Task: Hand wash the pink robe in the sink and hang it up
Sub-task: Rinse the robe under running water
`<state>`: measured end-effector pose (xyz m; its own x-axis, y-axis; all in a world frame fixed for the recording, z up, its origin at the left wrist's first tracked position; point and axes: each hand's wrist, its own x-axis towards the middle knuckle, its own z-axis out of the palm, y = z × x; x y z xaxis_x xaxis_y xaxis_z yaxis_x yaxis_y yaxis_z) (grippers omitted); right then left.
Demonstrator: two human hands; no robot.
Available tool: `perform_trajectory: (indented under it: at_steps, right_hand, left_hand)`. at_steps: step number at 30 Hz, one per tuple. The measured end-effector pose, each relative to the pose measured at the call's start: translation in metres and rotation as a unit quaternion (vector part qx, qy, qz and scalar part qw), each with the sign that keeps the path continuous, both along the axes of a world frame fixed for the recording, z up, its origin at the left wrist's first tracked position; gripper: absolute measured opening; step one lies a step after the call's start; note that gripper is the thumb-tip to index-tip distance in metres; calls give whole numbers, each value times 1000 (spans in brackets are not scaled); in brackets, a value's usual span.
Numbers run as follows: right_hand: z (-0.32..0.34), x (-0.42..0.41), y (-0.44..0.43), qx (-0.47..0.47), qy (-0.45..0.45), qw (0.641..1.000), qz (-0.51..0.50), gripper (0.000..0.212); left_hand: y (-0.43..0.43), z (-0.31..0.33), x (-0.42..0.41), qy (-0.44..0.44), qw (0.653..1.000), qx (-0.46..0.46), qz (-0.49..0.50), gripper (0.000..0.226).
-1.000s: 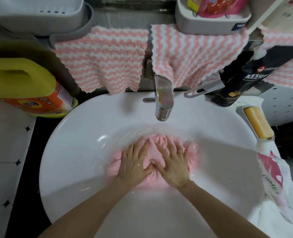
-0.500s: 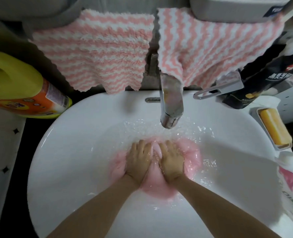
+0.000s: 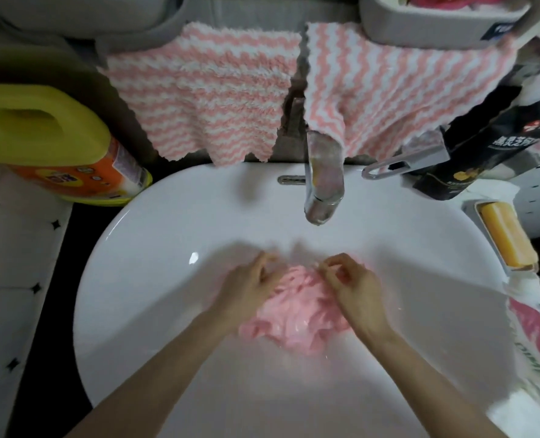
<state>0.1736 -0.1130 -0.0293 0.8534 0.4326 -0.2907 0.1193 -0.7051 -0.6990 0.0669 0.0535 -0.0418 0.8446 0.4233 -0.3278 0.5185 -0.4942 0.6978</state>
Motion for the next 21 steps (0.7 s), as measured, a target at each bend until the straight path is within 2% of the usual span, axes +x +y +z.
perform_trajectory:
  at_steps: [1,2,3,5,7,9,12,14,16,17,19,21]
  right_hand:
    - [-4,0,-3,-64,-88,994,24,50]
    - [-11,1,-3,-116,-113,986,40,68]
    - [-19,1,-2,-147,-90,984,47,82]
    - [-28,-4,5,-156,-44,985,60,91]
    - [-34,-17,13,-139,-39,985,92,84]
    - [-37,-33,18,-124,-41,983,127,72]
    - [-46,-46,24,-139,-142,972,128,53]
    - [-51,-43,26,-176,-166,959,146,51]
    - [-56,-35,29,-257,-142,937,188,55]
    - [-61,-32,31,-250,-156,940,170,51]
    - [-66,-26,39,-176,-183,963,85,38]
    - [-75,-22,44,-166,-236,957,33,34]
  left_hand:
    - [-8,-7,-10,-4,989,126,-78,61]
    - [-14,-12,-18,15,971,195,-134,72]
    - [-20,-23,-26,28,960,232,-151,81]
    - [-32,-40,-33,17,963,237,-127,90]
    - [-40,-48,-30,0,970,225,-89,93]
    - [-46,-57,-26,-21,972,230,-41,87]
    - [-47,-70,-19,-86,975,205,27,53]
    - [-47,-74,-12,-110,969,218,44,36]
    - [-47,-73,-6,-109,966,231,37,34]
    - [-46,-74,-3,-102,964,243,30,37]
    - [-41,-71,2,-80,959,272,19,40]
    - [-37,-76,5,-90,952,291,8,44]
